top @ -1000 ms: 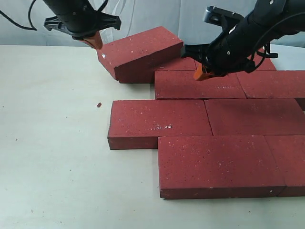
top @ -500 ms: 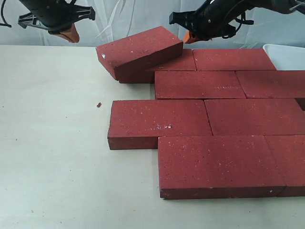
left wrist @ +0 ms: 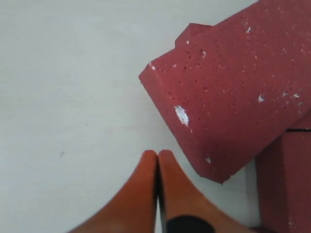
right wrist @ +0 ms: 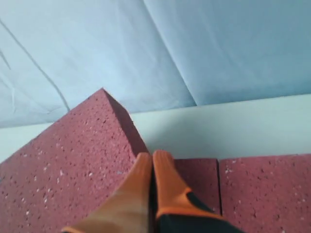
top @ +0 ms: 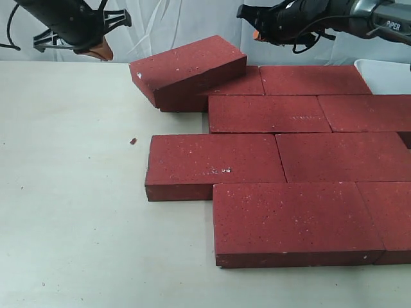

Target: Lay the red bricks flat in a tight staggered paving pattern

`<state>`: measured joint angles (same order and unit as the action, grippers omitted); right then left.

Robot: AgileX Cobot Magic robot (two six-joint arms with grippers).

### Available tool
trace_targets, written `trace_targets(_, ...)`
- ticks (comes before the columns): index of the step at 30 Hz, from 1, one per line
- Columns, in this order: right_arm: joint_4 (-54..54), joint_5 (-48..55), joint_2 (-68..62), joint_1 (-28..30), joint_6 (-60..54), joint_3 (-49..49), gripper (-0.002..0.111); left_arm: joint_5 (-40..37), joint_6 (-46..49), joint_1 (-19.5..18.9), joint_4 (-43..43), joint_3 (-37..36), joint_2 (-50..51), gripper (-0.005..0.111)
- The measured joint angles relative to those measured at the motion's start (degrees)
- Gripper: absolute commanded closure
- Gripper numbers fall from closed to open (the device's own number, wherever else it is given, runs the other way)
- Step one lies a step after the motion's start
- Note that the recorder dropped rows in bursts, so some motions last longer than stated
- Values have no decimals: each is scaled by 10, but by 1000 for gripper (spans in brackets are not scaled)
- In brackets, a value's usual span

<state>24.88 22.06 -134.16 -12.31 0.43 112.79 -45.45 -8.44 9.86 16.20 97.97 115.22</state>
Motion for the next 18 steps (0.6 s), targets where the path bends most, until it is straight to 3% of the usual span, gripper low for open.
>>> trace_targets(10,53,-29,-48,0,1,10,109,45,-46,0,36,-26,31,107)
trace_targets(18,58,-30,-93,0,-4,74,109,72,-48,0,110,-27,74,107)
